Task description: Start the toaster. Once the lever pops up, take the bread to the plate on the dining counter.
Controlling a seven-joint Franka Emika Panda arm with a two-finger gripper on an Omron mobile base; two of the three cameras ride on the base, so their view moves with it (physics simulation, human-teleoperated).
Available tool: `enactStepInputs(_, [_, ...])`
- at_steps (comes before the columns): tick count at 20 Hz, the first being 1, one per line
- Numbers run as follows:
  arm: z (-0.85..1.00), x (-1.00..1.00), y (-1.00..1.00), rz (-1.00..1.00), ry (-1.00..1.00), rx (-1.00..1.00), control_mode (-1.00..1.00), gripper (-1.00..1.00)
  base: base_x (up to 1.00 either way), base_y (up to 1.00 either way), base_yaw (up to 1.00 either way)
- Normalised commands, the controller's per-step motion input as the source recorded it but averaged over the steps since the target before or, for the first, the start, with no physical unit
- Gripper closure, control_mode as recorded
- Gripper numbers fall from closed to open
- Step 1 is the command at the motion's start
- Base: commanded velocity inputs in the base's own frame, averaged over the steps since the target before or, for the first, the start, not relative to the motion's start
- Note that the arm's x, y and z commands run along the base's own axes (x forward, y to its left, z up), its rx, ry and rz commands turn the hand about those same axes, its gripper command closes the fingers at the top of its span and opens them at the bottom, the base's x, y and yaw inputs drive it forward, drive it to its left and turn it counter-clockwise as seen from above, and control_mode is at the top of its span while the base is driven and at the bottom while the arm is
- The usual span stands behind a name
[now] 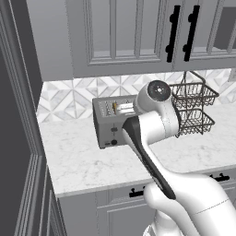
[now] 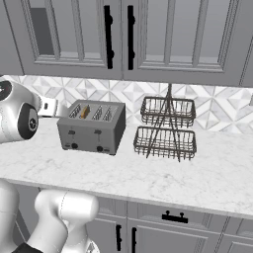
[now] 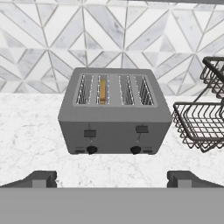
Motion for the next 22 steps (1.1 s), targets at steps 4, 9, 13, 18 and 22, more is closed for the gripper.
enactStepInputs(4, [-0.05, 0.00, 0.00, 0.00, 0.00, 0.00, -1.00, -1.00, 0.00, 0.00, 0.00])
enactStepInputs(9, [-0.23, 0.07, -0.16, 0.00, 0.00, 0.00, -1.00, -1.00, 0.00, 0.00, 0.00])
enactStepInputs(13, [-0.18, 0.42, -0.18, 0.00, 0.03, 0.00, -1.00, -1.00, 0.00, 0.00, 0.00])
enactStepInputs(18, [-0.03, 0.72, -0.04, 0.00, 0.06, 0.00, -1.00, -1.00, 0.00, 0.00, 0.00])
enactStepInputs(22, [0.00, 0.53, 0.00, 0.01, 0.00, 0.00, -1.00, -1.00, 0.00, 0.00, 0.00])
